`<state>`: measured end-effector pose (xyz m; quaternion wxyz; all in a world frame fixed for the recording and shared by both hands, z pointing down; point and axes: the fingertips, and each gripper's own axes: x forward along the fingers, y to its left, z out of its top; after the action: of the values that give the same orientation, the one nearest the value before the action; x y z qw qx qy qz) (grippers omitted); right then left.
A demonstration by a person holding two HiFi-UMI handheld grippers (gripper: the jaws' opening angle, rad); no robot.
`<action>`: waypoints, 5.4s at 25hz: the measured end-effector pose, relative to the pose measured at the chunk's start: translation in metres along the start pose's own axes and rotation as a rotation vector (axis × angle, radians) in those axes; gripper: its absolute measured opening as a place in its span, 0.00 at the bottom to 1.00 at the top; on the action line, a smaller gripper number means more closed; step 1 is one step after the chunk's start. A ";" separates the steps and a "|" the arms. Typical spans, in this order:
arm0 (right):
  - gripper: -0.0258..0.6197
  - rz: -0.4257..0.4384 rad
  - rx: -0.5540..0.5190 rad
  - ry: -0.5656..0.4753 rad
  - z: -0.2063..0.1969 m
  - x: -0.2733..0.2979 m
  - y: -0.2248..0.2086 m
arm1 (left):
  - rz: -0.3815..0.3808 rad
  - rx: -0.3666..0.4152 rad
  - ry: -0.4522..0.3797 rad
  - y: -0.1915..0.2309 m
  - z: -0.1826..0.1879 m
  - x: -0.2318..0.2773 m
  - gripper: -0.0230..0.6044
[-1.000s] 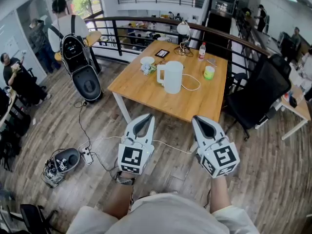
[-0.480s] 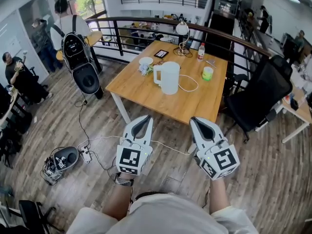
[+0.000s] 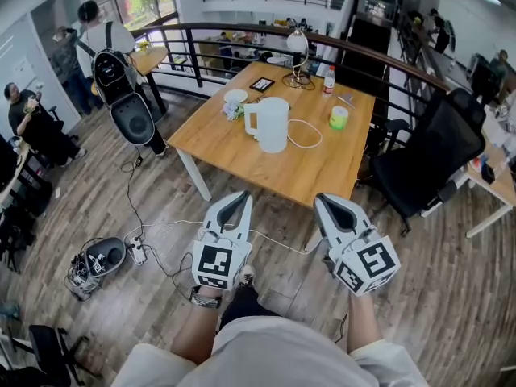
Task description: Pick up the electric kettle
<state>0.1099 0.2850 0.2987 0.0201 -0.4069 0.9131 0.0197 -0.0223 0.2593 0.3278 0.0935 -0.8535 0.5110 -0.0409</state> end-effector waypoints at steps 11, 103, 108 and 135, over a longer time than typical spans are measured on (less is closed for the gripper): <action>0.06 -0.025 0.019 -0.036 -0.009 0.049 -0.056 | -0.039 0.007 -0.019 0.025 -0.013 0.074 0.05; 0.07 -0.146 0.044 0.030 -0.103 0.376 -0.281 | -0.066 -0.045 0.119 0.278 -0.146 0.368 0.05; 0.11 -0.140 0.047 0.067 -0.125 0.376 -0.288 | -0.056 -0.058 0.161 0.280 -0.171 0.372 0.05; 0.31 0.088 0.129 0.165 -0.221 0.375 -0.294 | -0.071 -0.123 0.372 0.276 -0.280 0.401 0.25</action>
<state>0.0742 -0.2013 0.4941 -0.0297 -0.3643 0.9280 -0.0719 -0.1170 -0.2540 0.5361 -0.0563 -0.8528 0.4907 -0.1696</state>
